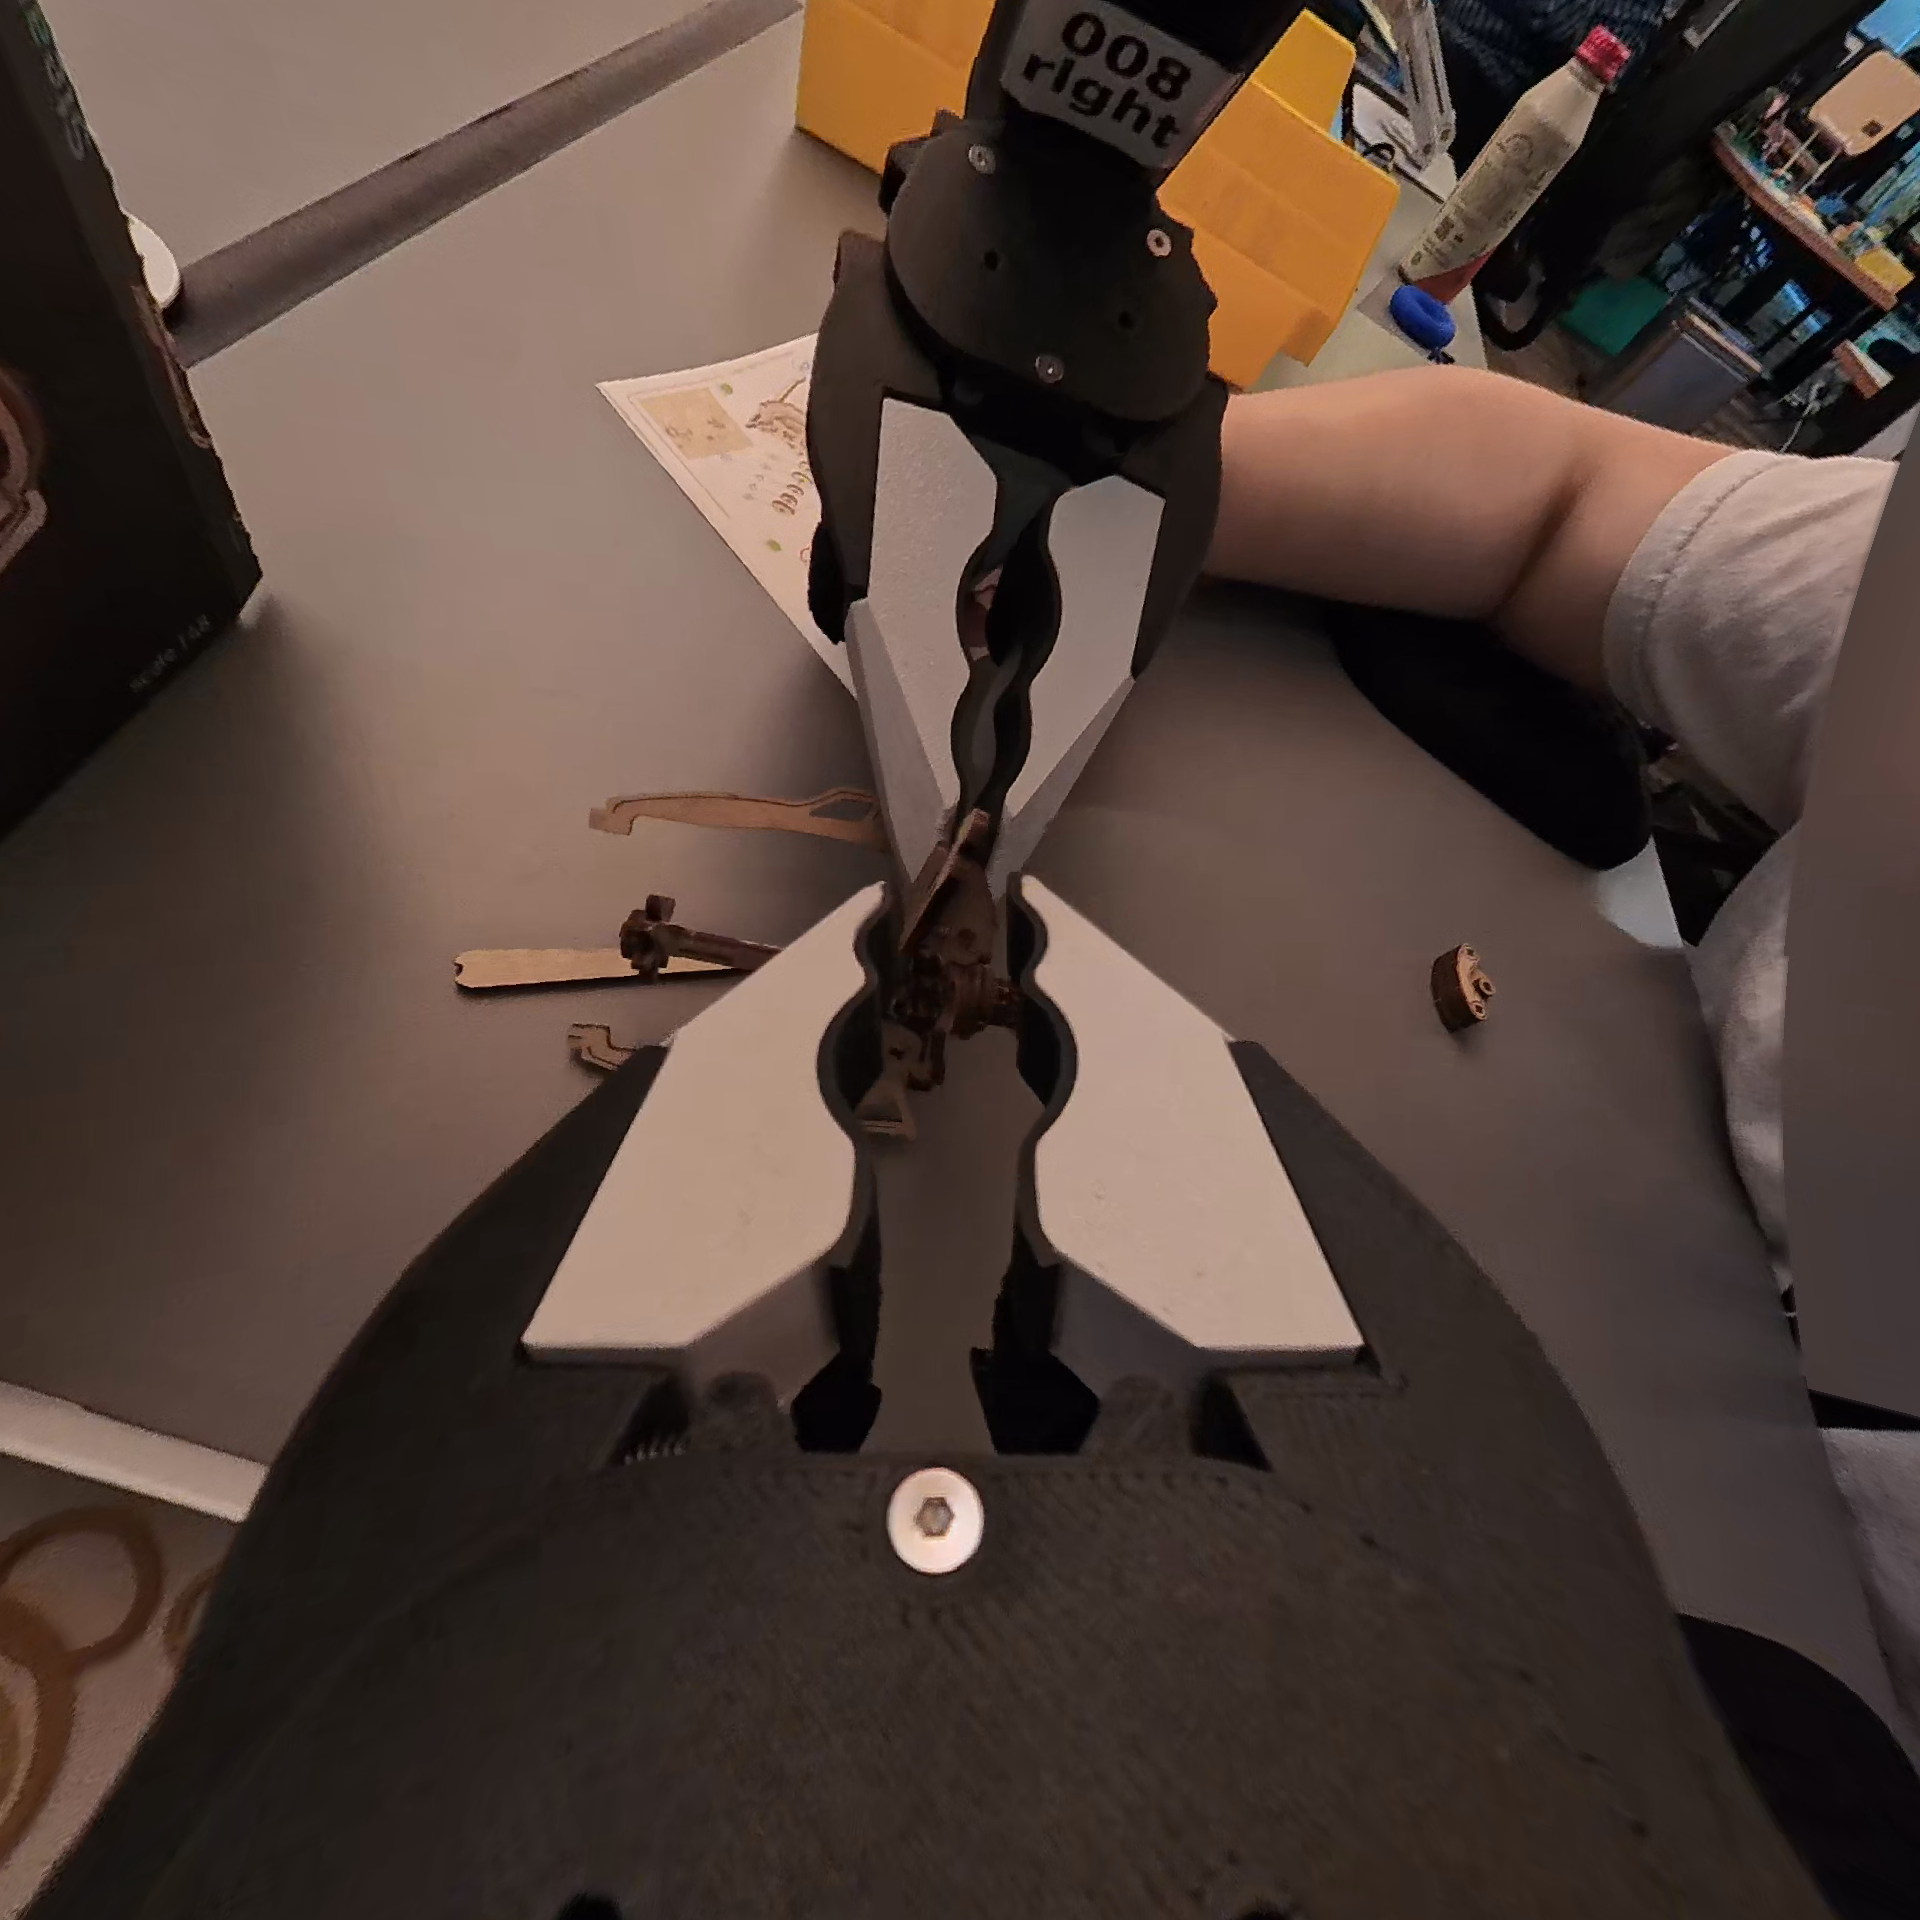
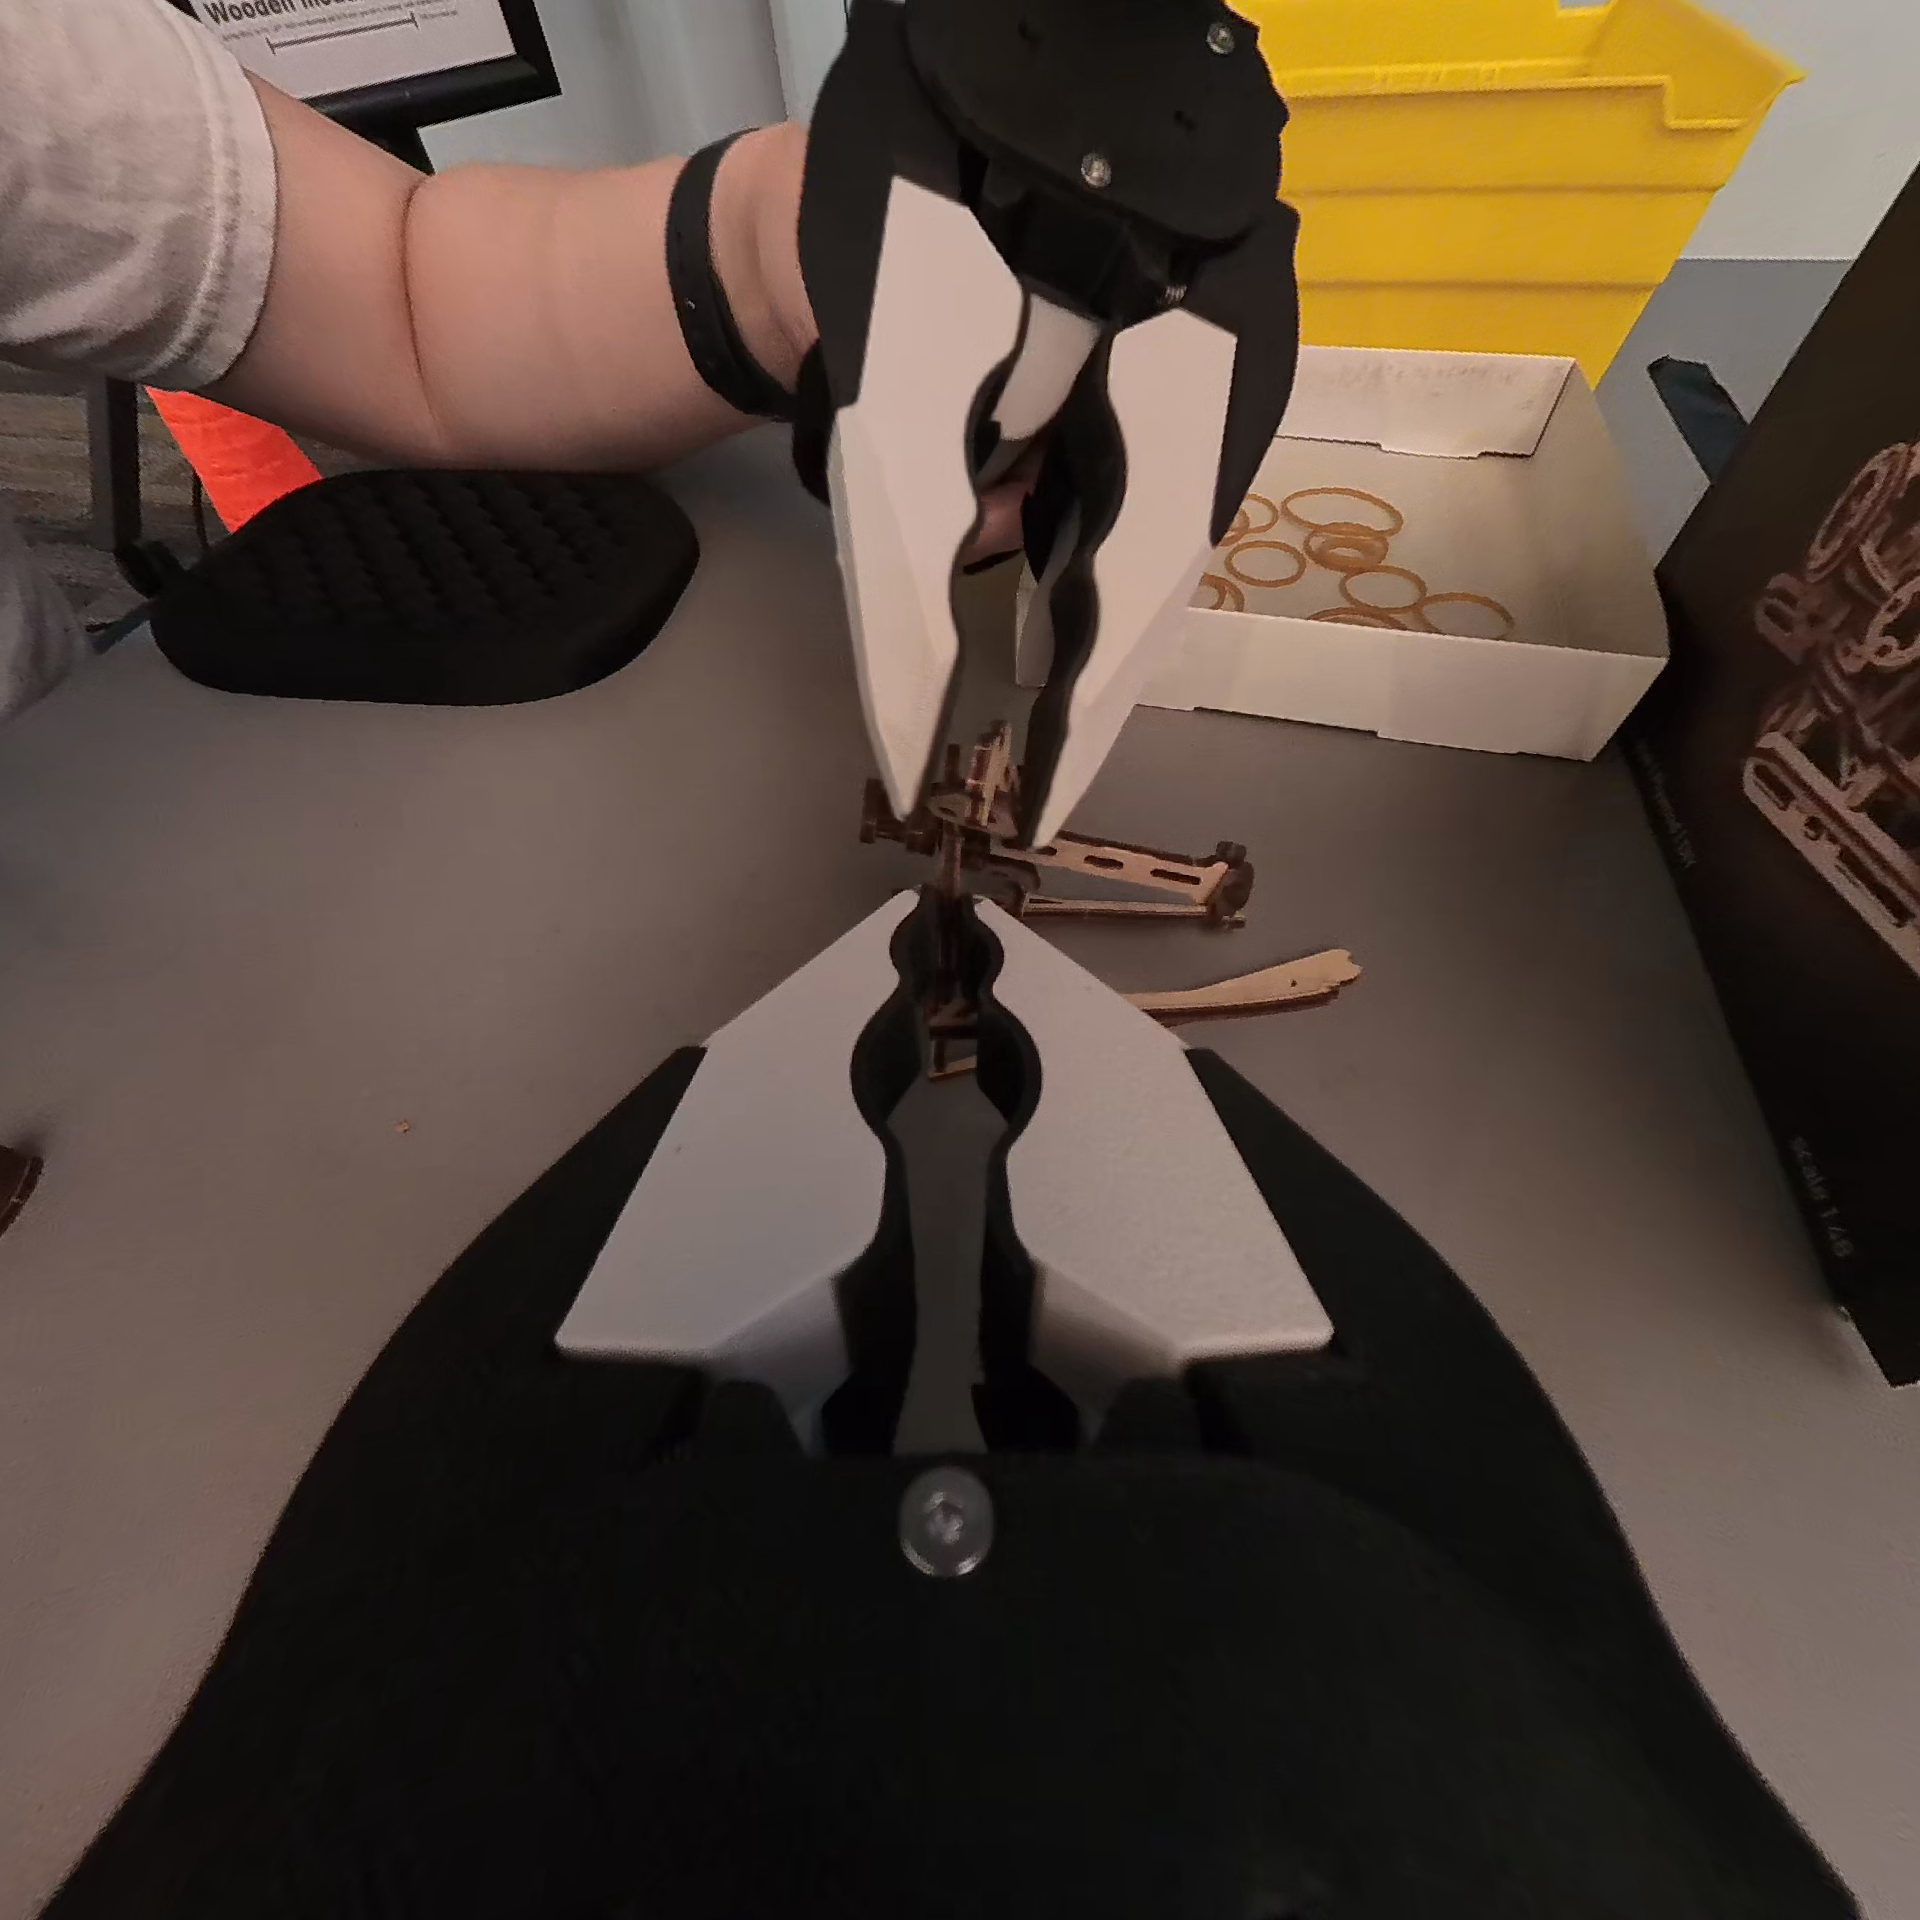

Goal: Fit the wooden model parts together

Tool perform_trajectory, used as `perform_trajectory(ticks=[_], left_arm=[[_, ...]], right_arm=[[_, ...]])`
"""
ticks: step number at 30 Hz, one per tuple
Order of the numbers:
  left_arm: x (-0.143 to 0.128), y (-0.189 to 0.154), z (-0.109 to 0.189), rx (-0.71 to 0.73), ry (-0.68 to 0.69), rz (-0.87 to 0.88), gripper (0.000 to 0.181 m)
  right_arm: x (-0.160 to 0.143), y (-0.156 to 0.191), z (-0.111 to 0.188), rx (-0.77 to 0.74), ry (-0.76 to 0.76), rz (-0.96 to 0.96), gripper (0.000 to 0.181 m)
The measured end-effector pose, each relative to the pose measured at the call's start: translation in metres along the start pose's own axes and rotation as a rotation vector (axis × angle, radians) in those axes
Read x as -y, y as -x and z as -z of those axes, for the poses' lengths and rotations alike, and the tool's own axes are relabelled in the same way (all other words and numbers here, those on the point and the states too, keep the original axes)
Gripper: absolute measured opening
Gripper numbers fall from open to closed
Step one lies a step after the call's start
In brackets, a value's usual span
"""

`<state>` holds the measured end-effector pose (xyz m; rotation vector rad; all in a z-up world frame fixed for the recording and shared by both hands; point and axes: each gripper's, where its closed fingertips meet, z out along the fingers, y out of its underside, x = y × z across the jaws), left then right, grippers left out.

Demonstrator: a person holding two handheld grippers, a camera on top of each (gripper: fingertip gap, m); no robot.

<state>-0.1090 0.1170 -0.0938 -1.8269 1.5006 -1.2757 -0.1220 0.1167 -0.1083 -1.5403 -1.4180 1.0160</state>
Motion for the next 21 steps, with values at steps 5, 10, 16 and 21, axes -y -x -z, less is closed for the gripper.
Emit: perform_trajectory(ticks=[5, 10, 16, 21], left_arm=[[0.001, 0.001, 0.001, 0.004, -0.006, -0.005, 0.015], [0.006, 0.004, 0.006, 0.034, -0.022, -0.012, 0.015], [0.009, 0.003, 0.011, 0.066, -0.019, -0.047, 0.015], [0.004, 0.016, 0.018, 0.152, 0.009, -0.030, 0.015]], right_arm=[[0.000, 0.000, 0.000, -0.003, 0.000, 0.002, 0.001], [0.004, -0.001, 0.004, -0.028, -0.023, 0.015, 0.011], [0.041, -0.008, 0.025, -0.113, -0.154, -0.015, 0.015], [0.043, -0.023, 0.027, -0.251, -0.045, 0.044, 0.014]])
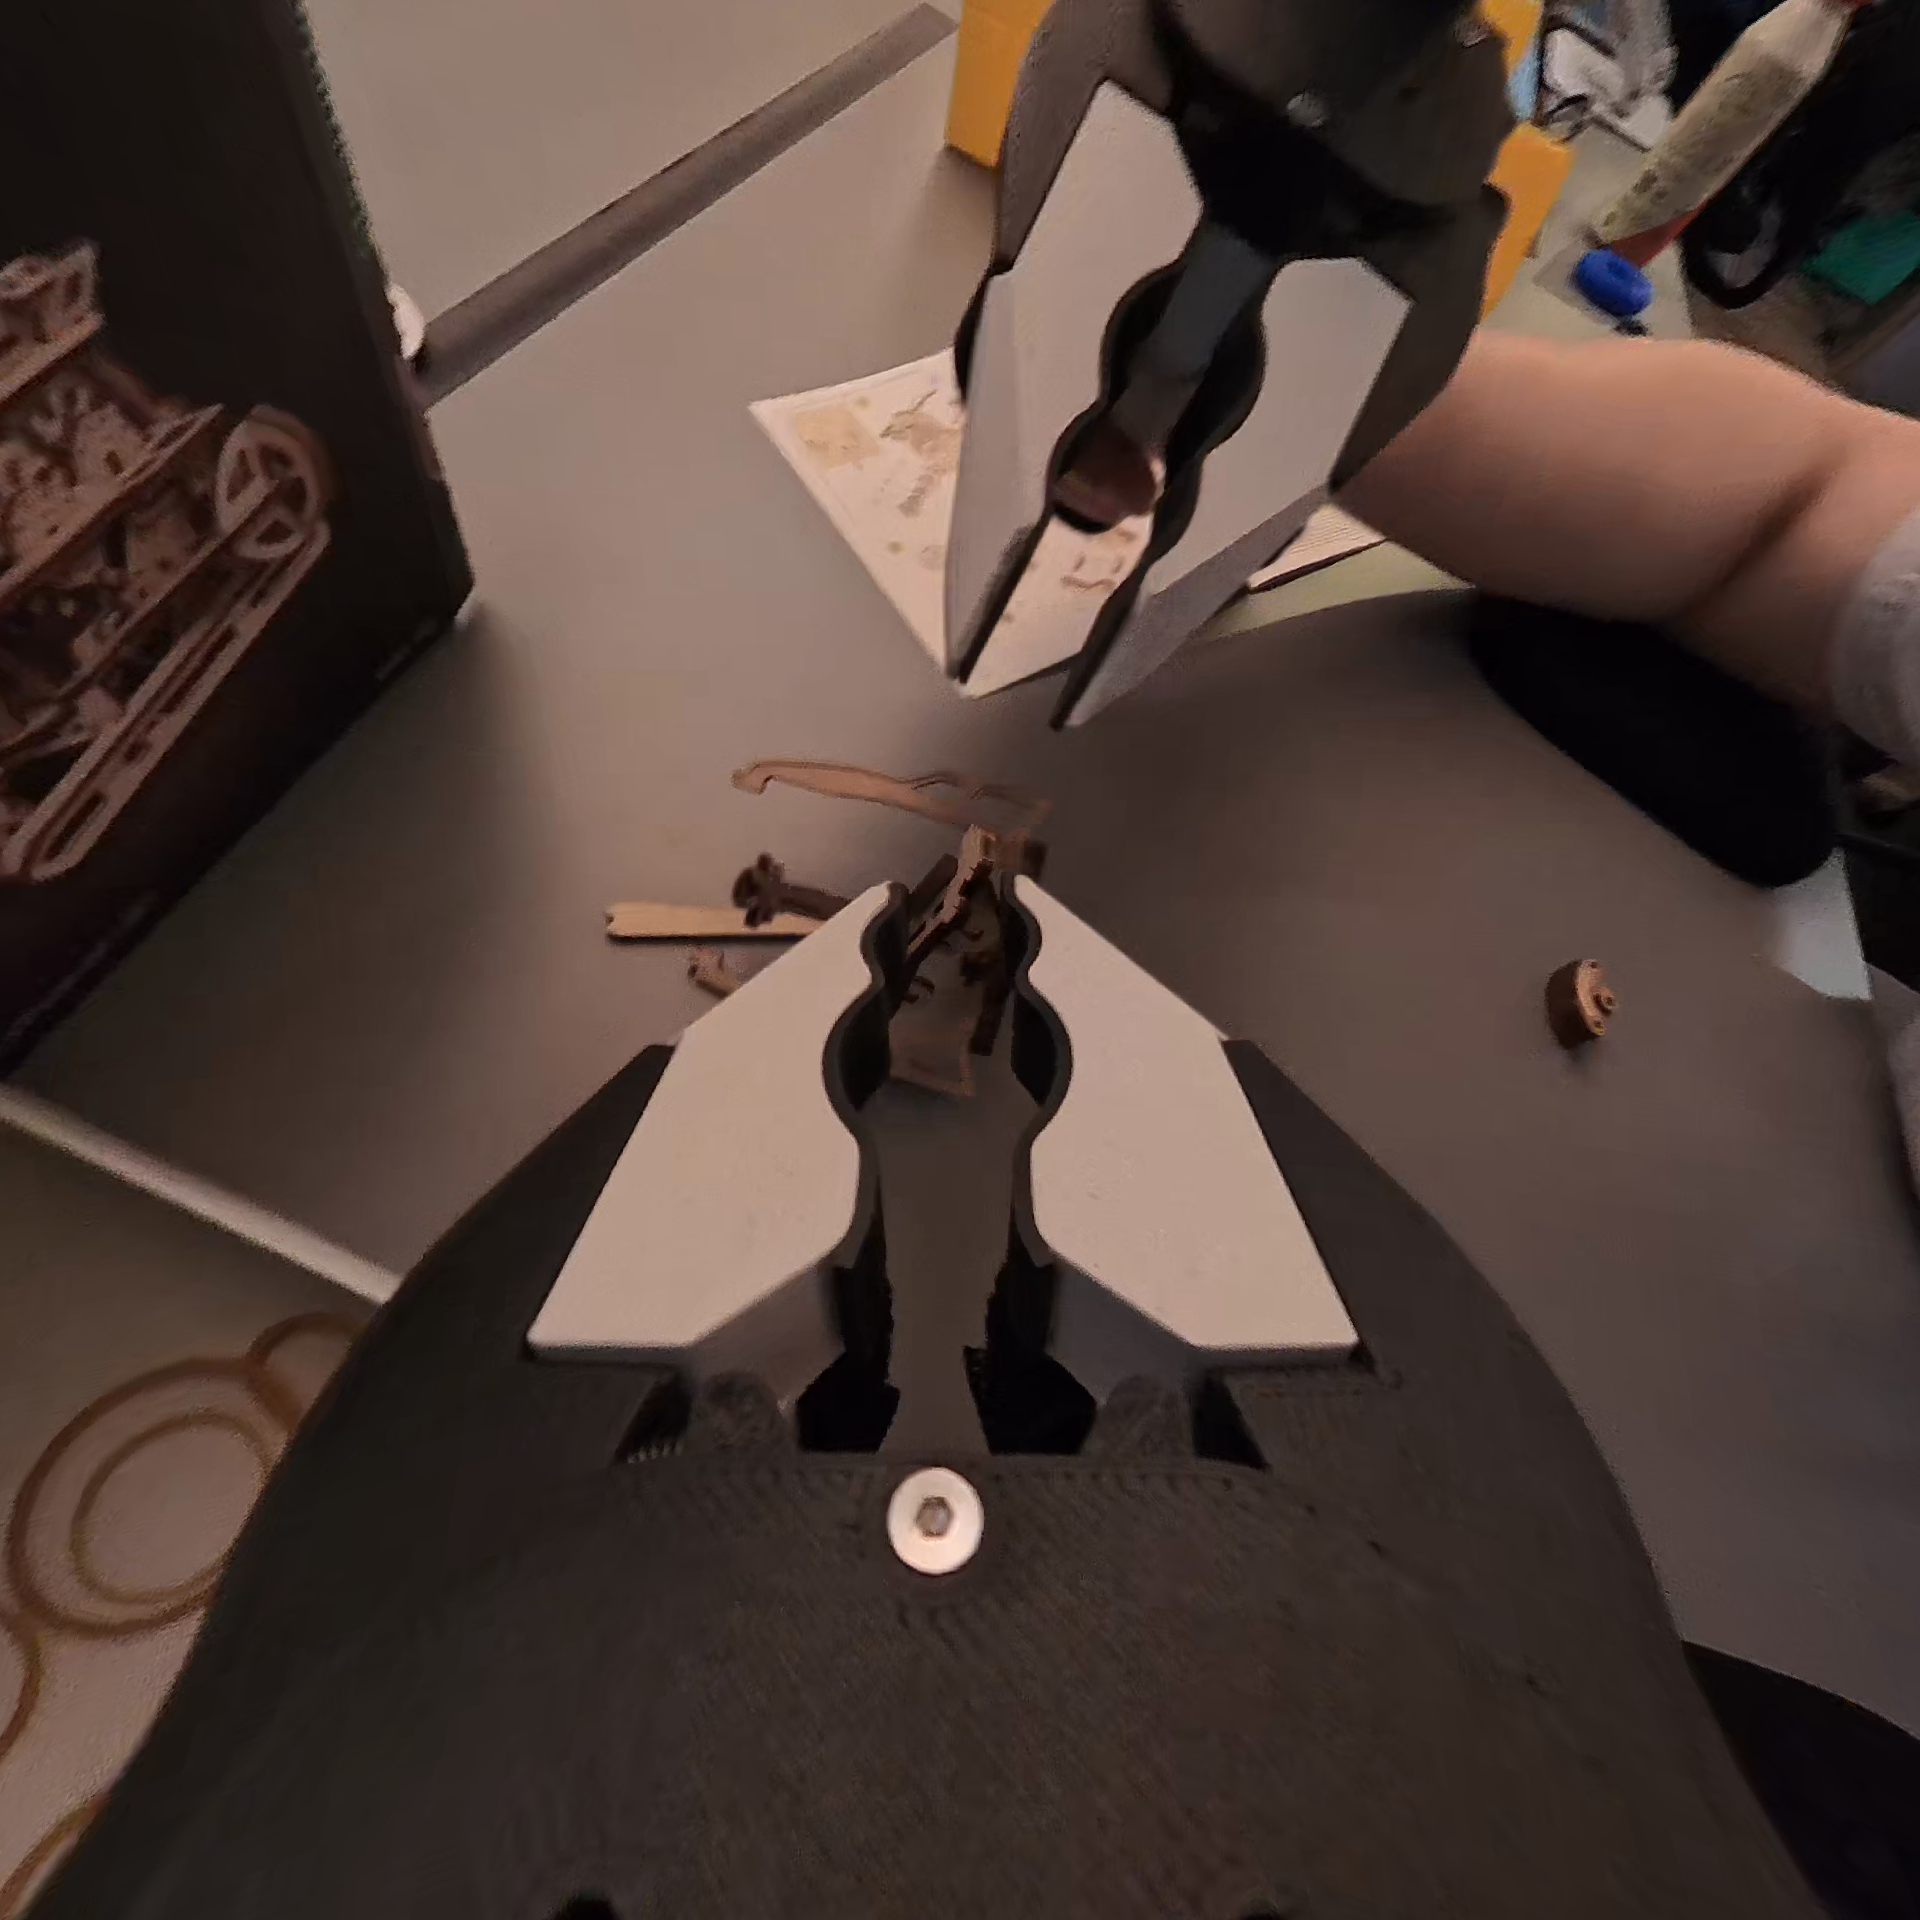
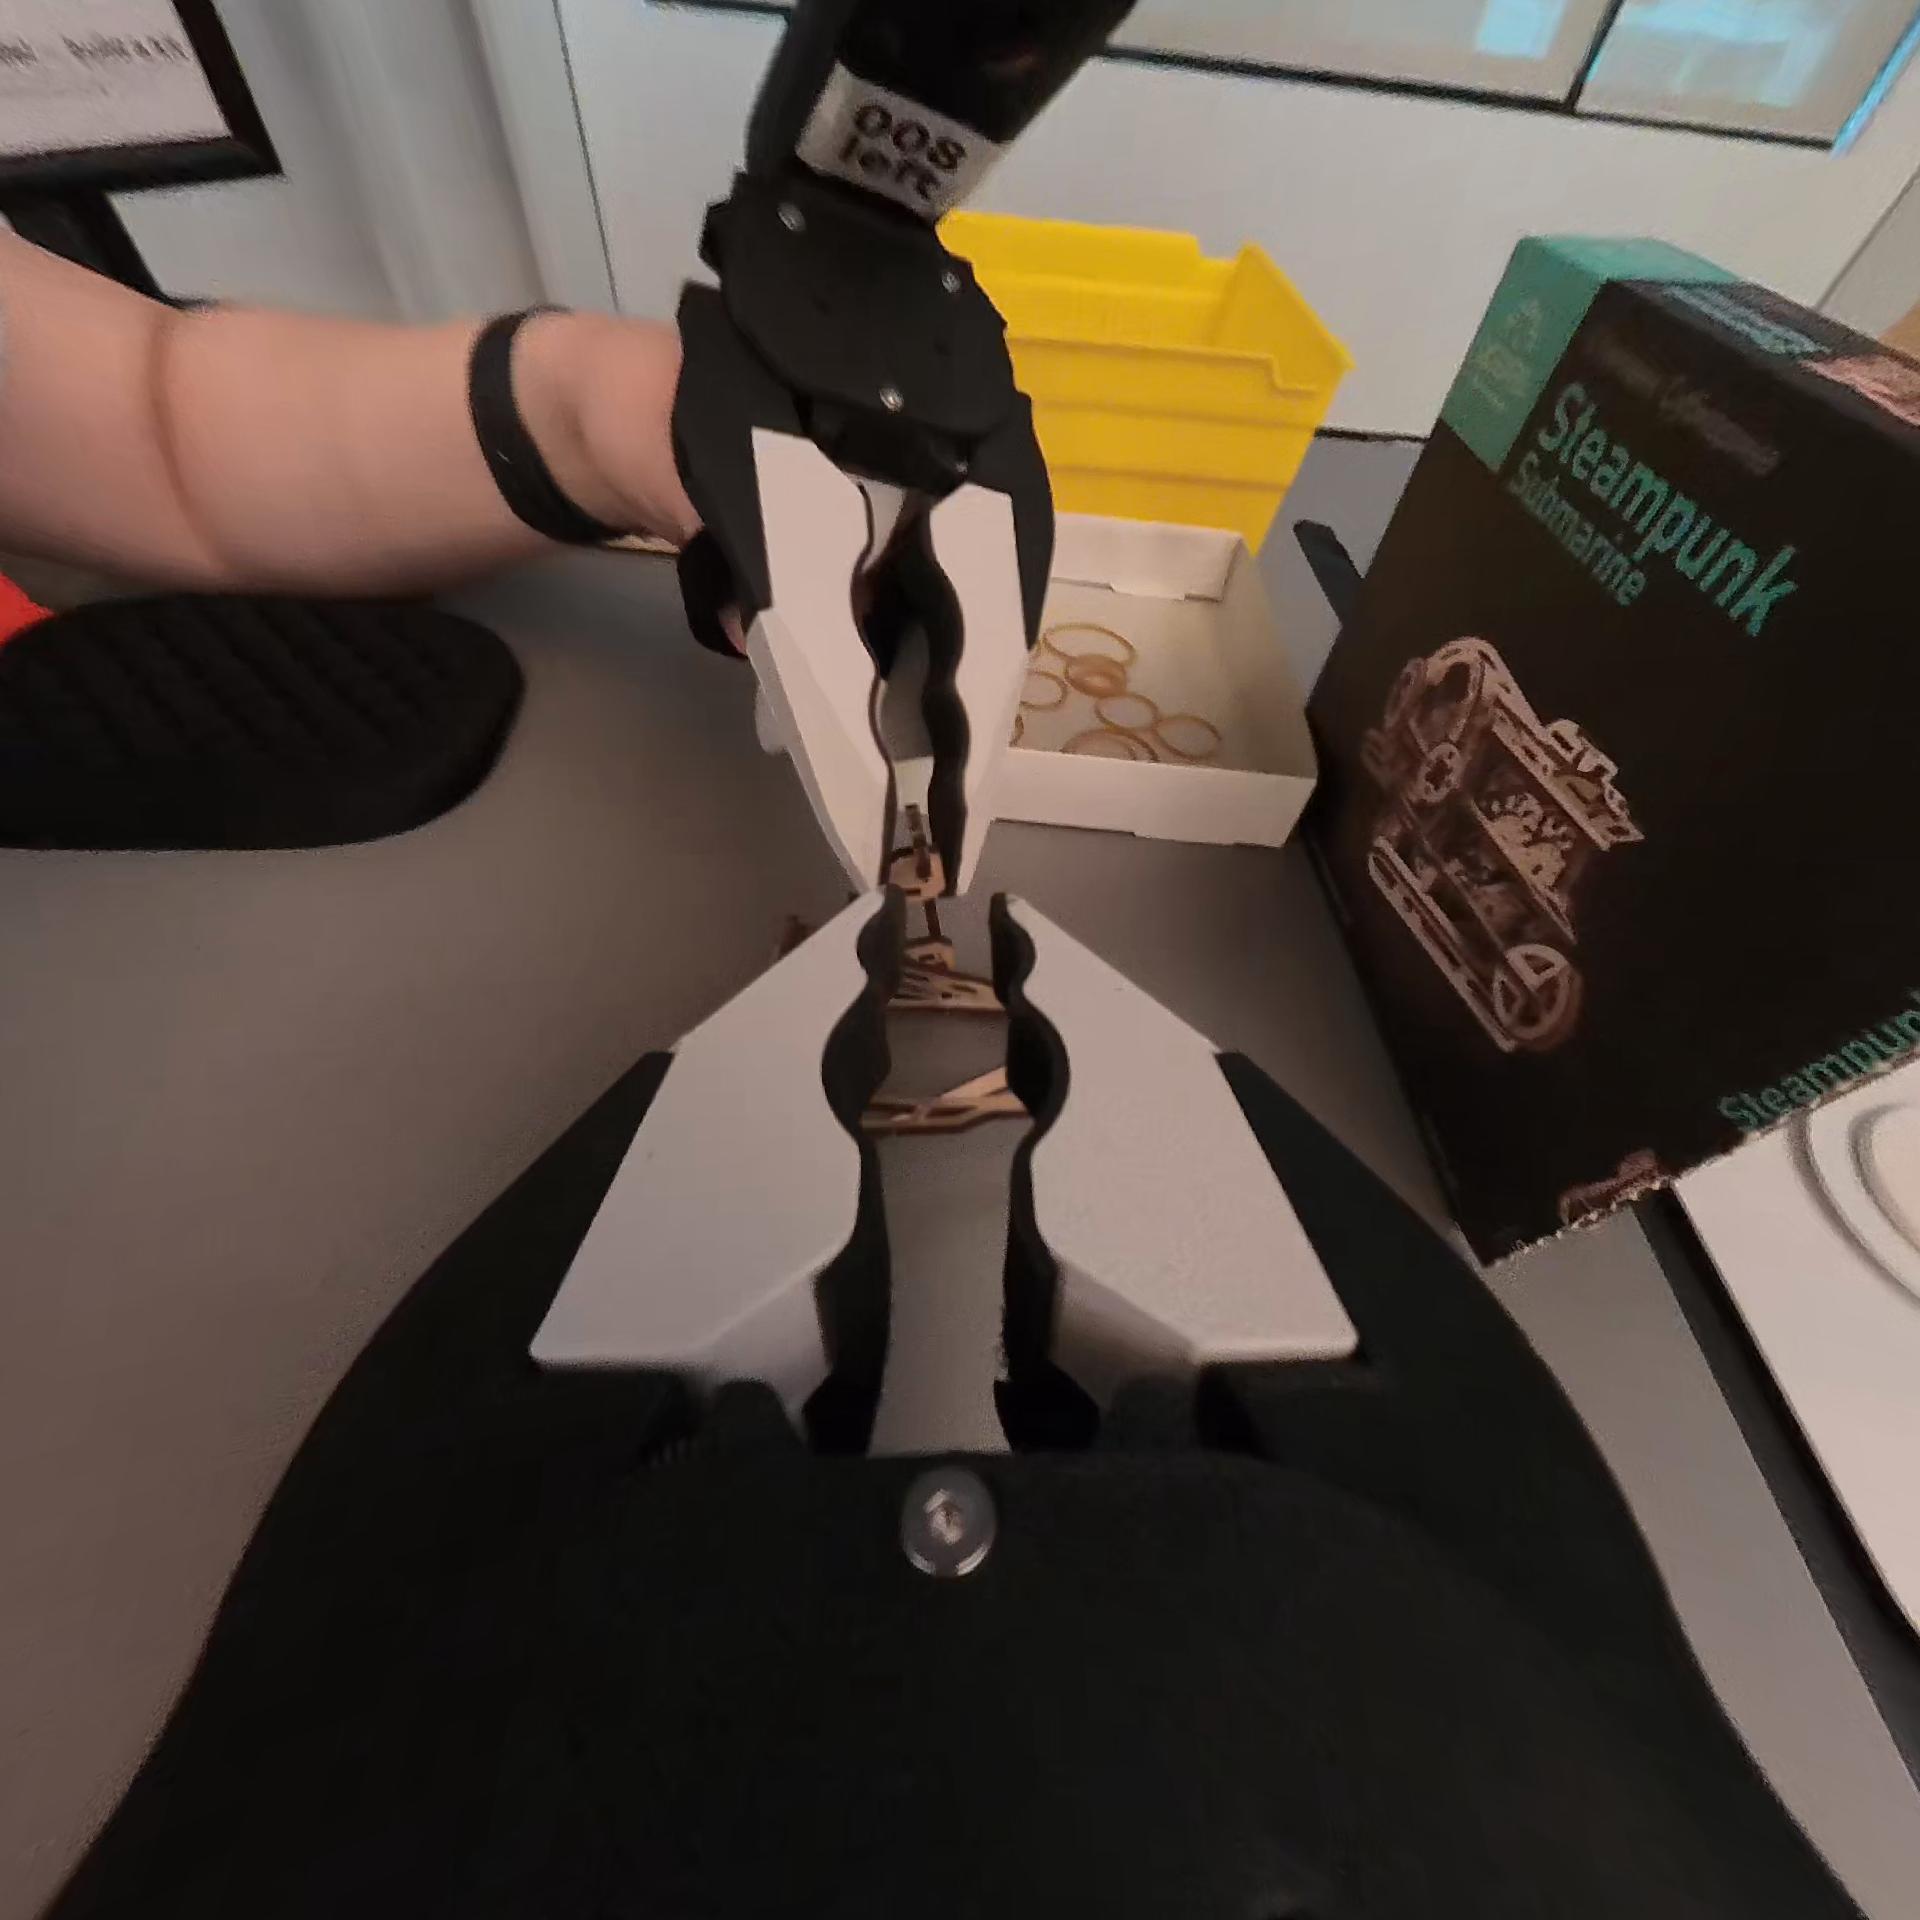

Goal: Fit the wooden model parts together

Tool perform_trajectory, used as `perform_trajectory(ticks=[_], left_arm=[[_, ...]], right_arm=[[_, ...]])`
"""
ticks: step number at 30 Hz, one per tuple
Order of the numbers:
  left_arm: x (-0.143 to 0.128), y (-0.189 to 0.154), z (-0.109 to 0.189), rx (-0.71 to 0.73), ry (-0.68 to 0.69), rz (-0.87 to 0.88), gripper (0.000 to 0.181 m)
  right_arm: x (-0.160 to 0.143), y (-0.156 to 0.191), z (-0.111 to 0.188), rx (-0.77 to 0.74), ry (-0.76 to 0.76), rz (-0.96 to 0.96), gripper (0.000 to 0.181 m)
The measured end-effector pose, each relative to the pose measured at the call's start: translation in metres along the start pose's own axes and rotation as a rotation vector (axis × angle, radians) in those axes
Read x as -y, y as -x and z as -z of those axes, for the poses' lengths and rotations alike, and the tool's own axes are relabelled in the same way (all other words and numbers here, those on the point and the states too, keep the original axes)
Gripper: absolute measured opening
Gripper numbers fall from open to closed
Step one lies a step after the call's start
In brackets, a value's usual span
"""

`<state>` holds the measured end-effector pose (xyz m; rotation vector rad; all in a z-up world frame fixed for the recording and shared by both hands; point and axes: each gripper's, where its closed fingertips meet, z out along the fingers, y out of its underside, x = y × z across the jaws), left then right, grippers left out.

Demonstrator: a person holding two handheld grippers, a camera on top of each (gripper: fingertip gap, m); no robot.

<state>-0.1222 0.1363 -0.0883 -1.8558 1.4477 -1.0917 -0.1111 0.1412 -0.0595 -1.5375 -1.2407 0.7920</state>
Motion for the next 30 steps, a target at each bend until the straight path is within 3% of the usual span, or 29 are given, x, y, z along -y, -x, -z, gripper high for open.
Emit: perform_trajectory(ticks=[3, 6, 9, 12, 15, 20, 27, 30], left_arm=[[-0.015, 0.011, 0.002, 0.052, 0.062, 0.066, 0.015], [-0.014, 0.010, 0.004, 0.026, 0.041, 0.126, 0.015], [-0.006, 0.001, 0.010, 0.005, 0.026, 0.086, 0.014], [-0.010, -0.007, 0.014, 0.047, 0.107, -0.017, 0.015], [-0.012, -0.015, 0.015, 0.051, 0.151, -0.050, 0.015], [-0.011, -0.021, 0.017, 0.050, 0.168, -0.076, 0.015], [-0.017, -0.025, 0.016, 0.051, 0.214, -0.100, 0.015], [-0.010, -0.031, 0.017, 0.011, 0.177, -0.091, 0.015]], right_arm=[[-0.004, 0.006, -0.006, 0.011, 0.044, -0.013, 0.013], [-0.005, 0.009, -0.012, 0.006, 0.098, -0.021, 0.013], [0.010, 0.015, -0.017, 0.024, 0.075, 0.013, 0.011], [0.023, 0.014, -0.021, 0.015, 0.080, 0.045, 0.010], [0.031, 0.026, -0.026, 0.096, 0.108, 0.042, 0.006], [0.020, 0.033, -0.032, 0.111, 0.230, 0.058, 0.005], [0.013, 0.042, -0.035, 0.142, 0.278, 0.073, 0.000], [0.018, 0.036, -0.029, 0.080, 0.286, 0.137, 0.000]])
